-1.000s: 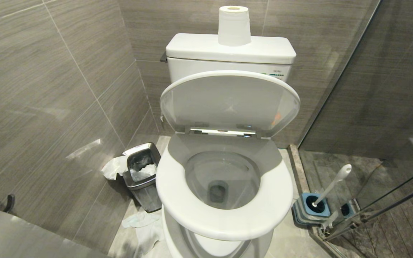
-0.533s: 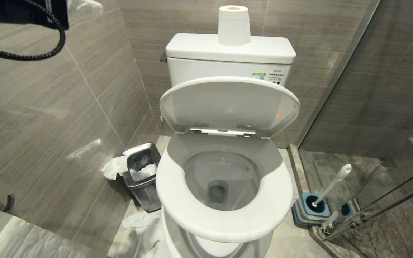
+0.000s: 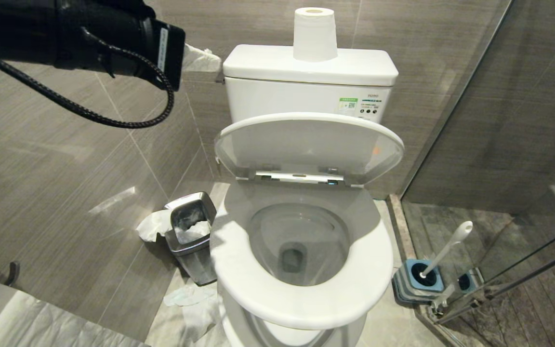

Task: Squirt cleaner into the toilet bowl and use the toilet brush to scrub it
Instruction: Close the toilet lid

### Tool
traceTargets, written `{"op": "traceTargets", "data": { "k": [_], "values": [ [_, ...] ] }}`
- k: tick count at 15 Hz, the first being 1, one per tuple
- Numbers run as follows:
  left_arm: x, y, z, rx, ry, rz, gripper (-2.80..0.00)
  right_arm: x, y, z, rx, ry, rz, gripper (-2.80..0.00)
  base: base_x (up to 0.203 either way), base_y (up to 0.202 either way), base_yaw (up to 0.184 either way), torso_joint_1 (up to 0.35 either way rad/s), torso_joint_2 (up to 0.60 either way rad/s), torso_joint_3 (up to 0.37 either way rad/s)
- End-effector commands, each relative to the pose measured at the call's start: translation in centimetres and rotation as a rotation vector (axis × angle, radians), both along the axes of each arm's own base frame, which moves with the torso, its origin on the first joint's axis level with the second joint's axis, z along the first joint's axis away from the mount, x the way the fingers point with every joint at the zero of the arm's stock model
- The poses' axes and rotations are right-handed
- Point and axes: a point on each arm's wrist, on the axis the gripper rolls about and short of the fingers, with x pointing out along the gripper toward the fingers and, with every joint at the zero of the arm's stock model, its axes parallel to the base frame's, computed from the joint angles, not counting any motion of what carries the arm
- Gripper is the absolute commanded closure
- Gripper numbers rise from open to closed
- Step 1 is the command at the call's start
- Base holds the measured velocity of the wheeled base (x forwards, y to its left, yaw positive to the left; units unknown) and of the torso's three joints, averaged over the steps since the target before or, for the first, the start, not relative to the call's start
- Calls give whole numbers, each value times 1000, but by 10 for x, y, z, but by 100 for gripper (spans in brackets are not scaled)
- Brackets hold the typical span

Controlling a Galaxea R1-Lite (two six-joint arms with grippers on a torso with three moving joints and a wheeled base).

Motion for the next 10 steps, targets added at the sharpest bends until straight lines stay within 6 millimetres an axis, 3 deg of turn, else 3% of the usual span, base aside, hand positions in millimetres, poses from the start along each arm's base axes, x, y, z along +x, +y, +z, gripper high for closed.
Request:
{"op": "traceTargets", "data": {
  "k": [1, 5, 10],
  "values": [
    [11, -22, -17, 26, 64, -40, 0, 0, 0, 0, 0, 1, 0, 0, 0, 0, 0, 0, 0, 0],
    [20, -41, -36, 67, 130, -71, 0, 0, 0, 0, 0, 1, 0, 0, 0, 0, 0, 0, 0, 0],
    [5, -44, -66, 204, 297, -108, 0, 0, 0, 0, 0, 1, 0, 0, 0, 0, 0, 0, 0, 0]
  ]
}}
